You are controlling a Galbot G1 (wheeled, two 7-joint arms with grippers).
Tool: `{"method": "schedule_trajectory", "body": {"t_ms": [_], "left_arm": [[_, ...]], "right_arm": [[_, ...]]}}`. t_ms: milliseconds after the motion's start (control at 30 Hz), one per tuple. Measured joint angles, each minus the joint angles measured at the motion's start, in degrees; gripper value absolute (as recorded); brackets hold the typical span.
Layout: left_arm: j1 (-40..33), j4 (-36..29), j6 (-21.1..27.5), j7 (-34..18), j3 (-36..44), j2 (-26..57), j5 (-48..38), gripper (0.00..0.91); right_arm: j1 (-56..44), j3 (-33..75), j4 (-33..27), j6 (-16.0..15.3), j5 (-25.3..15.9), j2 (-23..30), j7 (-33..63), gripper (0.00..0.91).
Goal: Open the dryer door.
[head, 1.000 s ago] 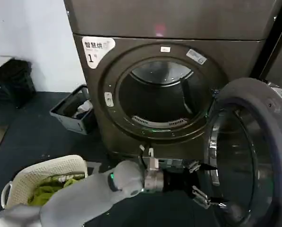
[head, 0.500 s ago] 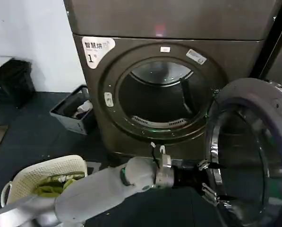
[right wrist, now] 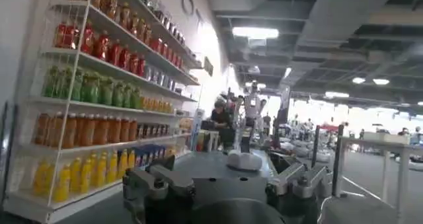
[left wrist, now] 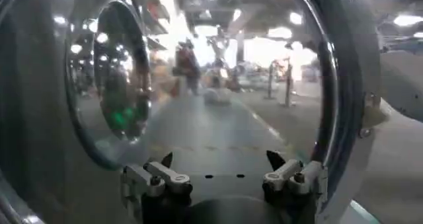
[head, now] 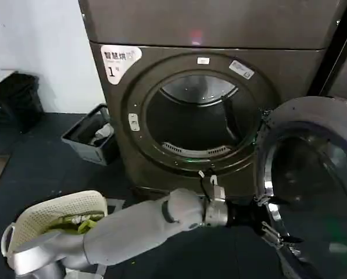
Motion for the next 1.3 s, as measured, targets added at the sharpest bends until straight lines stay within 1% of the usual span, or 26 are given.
{"method": "schedule_trajectory", "body": {"t_ms": [433,700,1100,1300], "left_arm": [[-1.6,3.0,-2.8,-2.5,1.2,-4.4,0.8,0.907],[-2.3,5.6,-7.8,-4.5,2.1,-7.3,1.2,0.907],[-3.7,10.0,-9.2,-5.5,2.8,-11.5,1.7,0.907],[-4.4,12.1,-9.5,-6.2,3.1,-13.2,1.6,0.907]], "right_arm": [[-0.6,0.3,0.8,-0.3,0.0,0.2,0.2,0.907],[-0.9,0.2,1.2,-0.3,0.2,0.2,0.0,0.907],[-1.5,1.2,0.8,-0.4,0.3,0.0,0.2,0.907],[-1.3,2.4,0.8,-1.8,0.0,-0.2,1.7,0.907]]}}
